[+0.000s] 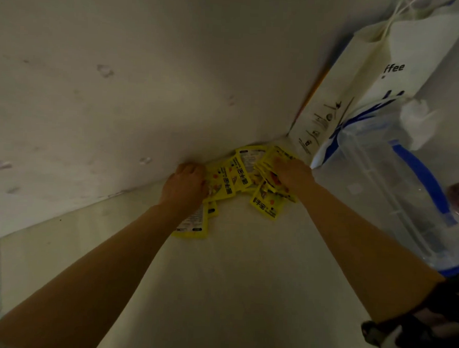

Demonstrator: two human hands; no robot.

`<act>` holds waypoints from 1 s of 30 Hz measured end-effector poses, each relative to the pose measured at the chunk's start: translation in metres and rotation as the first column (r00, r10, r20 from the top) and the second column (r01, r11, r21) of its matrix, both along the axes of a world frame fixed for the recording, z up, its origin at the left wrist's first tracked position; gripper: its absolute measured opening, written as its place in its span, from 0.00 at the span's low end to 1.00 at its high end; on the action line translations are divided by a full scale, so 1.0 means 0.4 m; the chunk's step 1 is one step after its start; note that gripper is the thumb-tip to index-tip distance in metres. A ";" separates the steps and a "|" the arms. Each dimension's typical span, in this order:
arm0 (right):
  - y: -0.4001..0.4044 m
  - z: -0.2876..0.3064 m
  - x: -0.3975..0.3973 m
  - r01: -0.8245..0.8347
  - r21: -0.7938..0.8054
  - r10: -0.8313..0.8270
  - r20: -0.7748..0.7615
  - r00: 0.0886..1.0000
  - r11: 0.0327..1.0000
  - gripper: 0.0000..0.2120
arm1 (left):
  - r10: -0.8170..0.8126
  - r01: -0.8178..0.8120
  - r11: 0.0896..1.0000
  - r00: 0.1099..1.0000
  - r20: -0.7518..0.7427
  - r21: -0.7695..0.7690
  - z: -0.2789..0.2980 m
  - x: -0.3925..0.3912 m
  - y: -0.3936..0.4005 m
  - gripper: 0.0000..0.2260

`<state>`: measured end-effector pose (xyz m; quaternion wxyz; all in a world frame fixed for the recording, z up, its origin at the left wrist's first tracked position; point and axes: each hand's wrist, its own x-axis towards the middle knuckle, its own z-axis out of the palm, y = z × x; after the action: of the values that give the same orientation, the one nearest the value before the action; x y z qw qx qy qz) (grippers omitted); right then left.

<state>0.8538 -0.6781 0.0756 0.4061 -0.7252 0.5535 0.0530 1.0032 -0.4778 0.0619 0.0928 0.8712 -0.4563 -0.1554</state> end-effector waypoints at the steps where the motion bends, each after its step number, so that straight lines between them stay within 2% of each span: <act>1: 0.006 -0.003 0.004 0.011 -0.032 -0.012 -0.030 0.999 0.999 0.18 | -0.005 0.005 1.000 1.000 -0.002 0.010 -0.007 0.004 -0.007 0.15; 3: -0.003 -0.006 0.016 -0.054 -0.069 0.044 -0.141 0.989 0.996 0.24 | -0.018 0.018 1.000 1.000 -0.019 0.022 -0.022 0.008 -0.012 0.17; 6: -0.005 -0.027 0.027 -0.034 -0.069 0.017 -0.239 0.971 0.997 0.32 | 0.003 -0.003 1.000 0.998 -0.063 0.001 -0.038 0.013 -0.001 0.20; 9: 0.002 -0.042 0.010 0.045 -0.046 -0.055 -0.242 0.969 0.998 0.41 | 0.042 -0.046 0.998 0.994 -0.105 -0.039 -0.043 0.001 0.021 0.21; 11: 0.029 -0.045 -0.022 0.122 -0.038 -0.127 -0.192 0.973 0.992 0.45 | 0.047 -0.052 0.998 0.990 -0.131 -0.033 -0.044 -0.014 0.042 0.22; 16: 0.137 -0.029 -0.099 0.089 -0.188 -0.113 -0.121 0.986 0.978 0.42 | 0.056 -0.059 0.998 0.982 -0.180 -0.013 -0.037 -0.068 0.119 0.22; 20: 0.196 -0.022 -0.121 0.058 -0.224 -0.093 -0.146 0.985 0.973 0.39 | 0.037 -0.047 0.996 0.993 -0.116 -0.080 -0.030 -0.117 0.178 0.19; 23: 0.192 -0.009 -0.119 0.064 -0.118 -0.083 -0.164 0.983 0.991 0.42 | 0.031 -0.036 0.996 0.998 -0.061 -0.087 -0.025 -0.120 0.199 0.17; 26: 0.175 0.002 -0.114 0.125 0.023 -0.119 -0.171 0.978 0.992 0.44 | 0.034 -0.032 0.996 0.999 0.021 -0.080 -0.006 -0.123 0.207 0.09; 27: 0.175 0.005 -0.113 0.124 0.014 -0.119 -0.187 0.975 0.992 0.41 | 0.041 -0.039 0.997 0.999 0.028 -0.071 0.005 -0.126 0.211 0.08; 30: 0.188 0.026 -0.111 0.112 -0.061 -0.123 -0.207 0.971 0.992 0.34 | 0.136 -0.141 0.989 0.987 -0.086 -0.054 0.033 -0.130 0.228 0.09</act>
<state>0.8093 -0.6027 0.0861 0.3296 -0.6912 0.6365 0.0918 0.9514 -0.3866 0.0749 0.1482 0.8905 -0.3949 -0.1707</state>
